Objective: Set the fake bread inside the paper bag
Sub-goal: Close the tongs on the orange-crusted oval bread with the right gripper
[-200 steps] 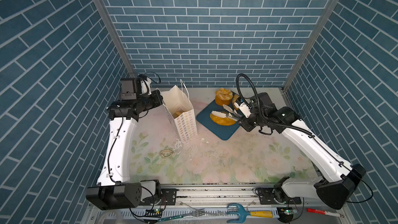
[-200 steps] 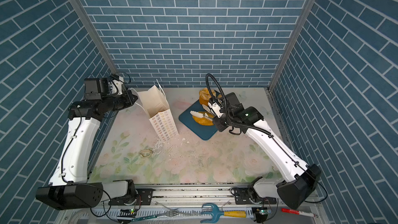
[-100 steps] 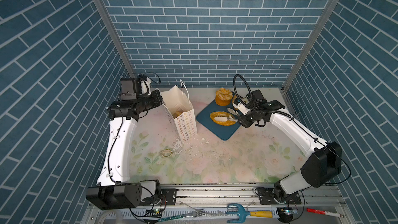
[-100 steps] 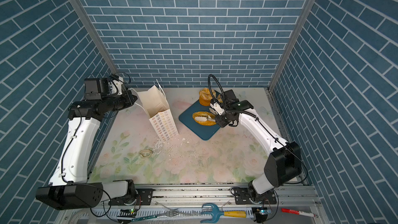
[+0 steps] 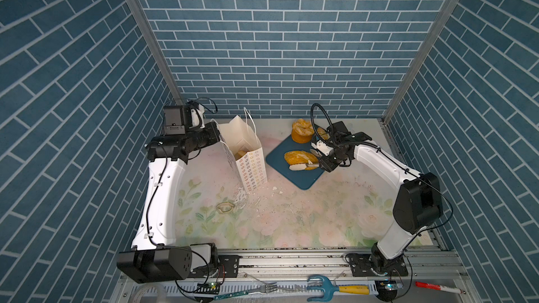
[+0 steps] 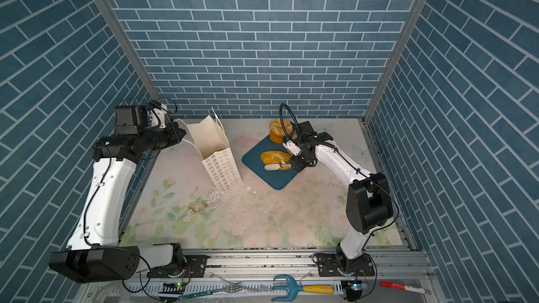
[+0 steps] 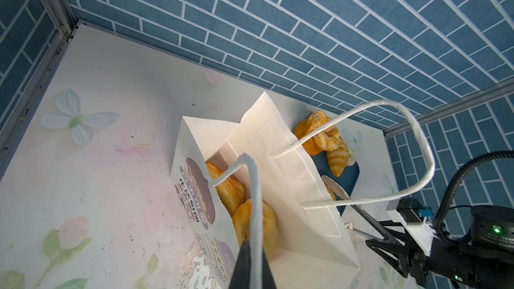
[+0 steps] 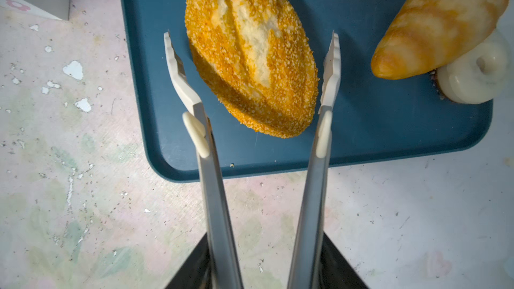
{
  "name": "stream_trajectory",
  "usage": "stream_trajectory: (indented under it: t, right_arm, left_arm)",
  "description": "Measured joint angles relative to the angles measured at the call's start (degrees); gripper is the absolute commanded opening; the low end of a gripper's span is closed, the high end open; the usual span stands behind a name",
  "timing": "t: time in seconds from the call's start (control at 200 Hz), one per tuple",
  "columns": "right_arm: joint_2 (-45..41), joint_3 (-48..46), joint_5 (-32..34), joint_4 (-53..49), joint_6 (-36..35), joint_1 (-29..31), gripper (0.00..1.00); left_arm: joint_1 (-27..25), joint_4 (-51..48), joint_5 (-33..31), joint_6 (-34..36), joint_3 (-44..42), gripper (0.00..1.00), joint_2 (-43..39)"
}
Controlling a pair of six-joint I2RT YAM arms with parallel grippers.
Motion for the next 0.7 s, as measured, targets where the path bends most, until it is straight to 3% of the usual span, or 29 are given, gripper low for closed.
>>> stream_trajectory:
  t: [0.695]
  right_arm:
    - [-2.0, 0.4, -1.7, -0.5, 2.7, 0.8, 0.33]
  left_arm:
    - [0.0, 0.2, 0.1, -0.1, 0.0, 0.00, 0.0]
